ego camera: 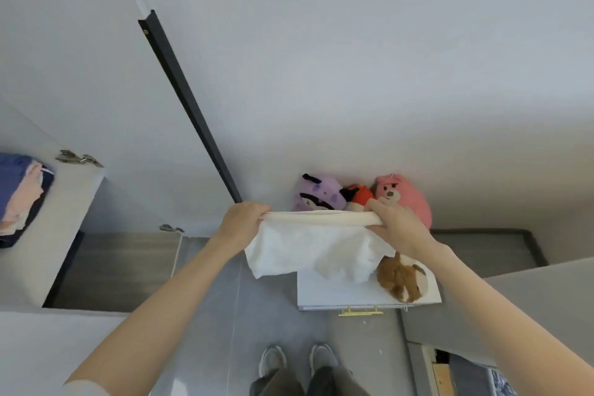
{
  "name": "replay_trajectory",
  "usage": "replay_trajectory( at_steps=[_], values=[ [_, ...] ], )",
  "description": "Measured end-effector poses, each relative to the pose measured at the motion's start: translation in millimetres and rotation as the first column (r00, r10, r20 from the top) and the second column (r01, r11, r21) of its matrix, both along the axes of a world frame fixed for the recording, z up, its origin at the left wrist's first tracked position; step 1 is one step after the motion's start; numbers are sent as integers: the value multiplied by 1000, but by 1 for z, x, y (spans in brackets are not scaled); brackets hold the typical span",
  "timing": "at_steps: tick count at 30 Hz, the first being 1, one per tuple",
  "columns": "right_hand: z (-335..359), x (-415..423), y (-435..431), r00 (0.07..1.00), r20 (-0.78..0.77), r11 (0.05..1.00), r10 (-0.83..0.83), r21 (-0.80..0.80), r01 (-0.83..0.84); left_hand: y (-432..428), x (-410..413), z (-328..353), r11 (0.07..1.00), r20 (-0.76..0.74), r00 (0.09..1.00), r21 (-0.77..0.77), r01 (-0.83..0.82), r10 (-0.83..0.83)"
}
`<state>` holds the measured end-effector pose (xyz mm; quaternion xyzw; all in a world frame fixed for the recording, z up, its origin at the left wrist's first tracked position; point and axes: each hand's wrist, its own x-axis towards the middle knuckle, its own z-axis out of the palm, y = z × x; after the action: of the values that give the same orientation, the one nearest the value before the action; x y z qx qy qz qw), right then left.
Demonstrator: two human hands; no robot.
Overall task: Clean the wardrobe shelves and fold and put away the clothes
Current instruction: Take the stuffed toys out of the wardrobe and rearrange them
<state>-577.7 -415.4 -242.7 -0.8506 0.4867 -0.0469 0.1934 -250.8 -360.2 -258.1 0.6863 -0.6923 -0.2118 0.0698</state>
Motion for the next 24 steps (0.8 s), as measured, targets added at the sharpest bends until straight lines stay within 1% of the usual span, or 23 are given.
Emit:
replay_trajectory(
  at_steps=[3, 6, 8, 9, 14, 20, 22, 24],
  values=[
    [-13, -19, 7, 990, 39, 990, -138, -27, 139, -21, -13, -5, 998, -96, 994, -7, 56, -56],
    [-19, -30, 27, 977, 45, 974, -207, -85, 210, -26, -23, -18, 986, -112, 986, -126, 105, -120],
    [-28, -35, 45, 955, 75, 956, -286, -50, 290, -21, -25, -30, 979, -111, 984, -162, 123, -142],
    [-35, -36, 54, 941, 88, 945, -327, -4, 328, -17, -26, -37, 978, -106, 981, -152, 144, -161],
    [-84, -30, 105, 925, 16, 907, -381, 203, 370, 4, -16, -89, 963, -109, 957, -47, 265, -269],
    [-174, -8, 155, 870, -98, 768, -482, 430, 474, 26, -6, -178, 899, -81, 917, 177, 400, -391],
    [-202, -2, 161, 851, -122, 722, -510, 477, 501, 28, -2, -206, 876, -72, 905, 231, 424, -419],
    [-227, 4, 162, 843, -135, 694, -520, 508, 510, 25, 1, -229, 864, -28, 899, 263, 429, -438]
  ],
)
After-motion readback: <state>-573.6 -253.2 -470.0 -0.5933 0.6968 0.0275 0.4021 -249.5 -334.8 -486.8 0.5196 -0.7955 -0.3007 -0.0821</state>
